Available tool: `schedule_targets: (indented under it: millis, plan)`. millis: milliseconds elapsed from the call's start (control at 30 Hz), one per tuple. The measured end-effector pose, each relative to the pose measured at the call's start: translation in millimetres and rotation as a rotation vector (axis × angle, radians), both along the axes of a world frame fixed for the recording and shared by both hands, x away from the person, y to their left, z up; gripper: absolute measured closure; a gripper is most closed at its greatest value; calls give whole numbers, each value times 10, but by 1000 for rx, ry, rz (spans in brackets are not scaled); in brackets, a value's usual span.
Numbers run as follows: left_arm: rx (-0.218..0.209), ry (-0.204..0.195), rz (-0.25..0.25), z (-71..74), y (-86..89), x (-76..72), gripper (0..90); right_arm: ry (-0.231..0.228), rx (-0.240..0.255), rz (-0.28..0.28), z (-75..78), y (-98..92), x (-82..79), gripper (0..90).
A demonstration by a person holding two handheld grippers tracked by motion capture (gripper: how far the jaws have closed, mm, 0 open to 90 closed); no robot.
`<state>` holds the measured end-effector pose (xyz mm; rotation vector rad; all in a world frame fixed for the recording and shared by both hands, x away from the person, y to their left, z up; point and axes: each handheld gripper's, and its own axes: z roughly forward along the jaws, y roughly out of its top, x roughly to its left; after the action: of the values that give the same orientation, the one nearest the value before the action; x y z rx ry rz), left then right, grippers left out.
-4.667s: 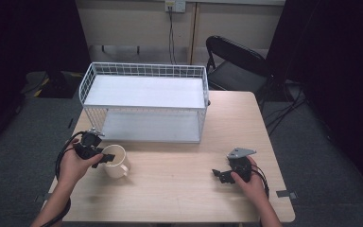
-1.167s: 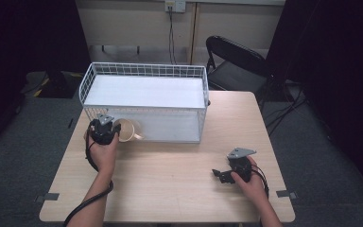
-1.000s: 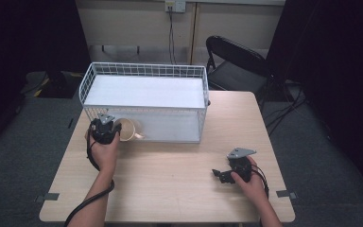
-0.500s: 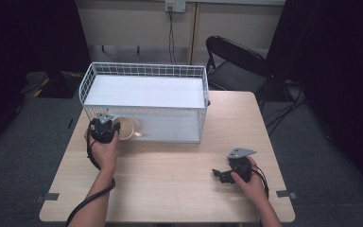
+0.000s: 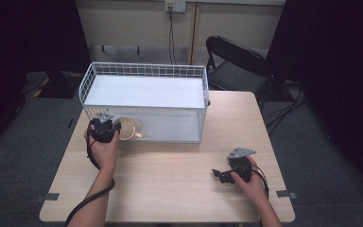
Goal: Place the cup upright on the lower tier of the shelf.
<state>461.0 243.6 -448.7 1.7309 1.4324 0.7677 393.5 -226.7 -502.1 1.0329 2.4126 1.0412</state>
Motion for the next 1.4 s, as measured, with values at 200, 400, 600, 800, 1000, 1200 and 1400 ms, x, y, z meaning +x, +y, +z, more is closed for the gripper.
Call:
schedule_targets:
  millis: [200,400,600,800,1000,1200,1400]
  plan:
    - [-14,-17,-2,22,-31,-3,805,0,0,0,0,0,0,102]
    - [-15,-25,-2,47,-31,-8,782,0,0,0,0,0,0,102]
    - [-39,-72,-16,70,-21,-11,657,0,0,0,0,0,0,102]
    - [-25,-119,-36,87,-72,16,524,0,0,0,0,0,0,102]
    - [-68,-125,-34,62,-69,7,447,0,0,0,0,0,0,102]
    - [-52,-108,-44,91,-79,-5,413,0,0,0,0,0,0,102]
    - [-63,-101,-53,123,-62,-39,337,0,0,0,0,0,0,102]
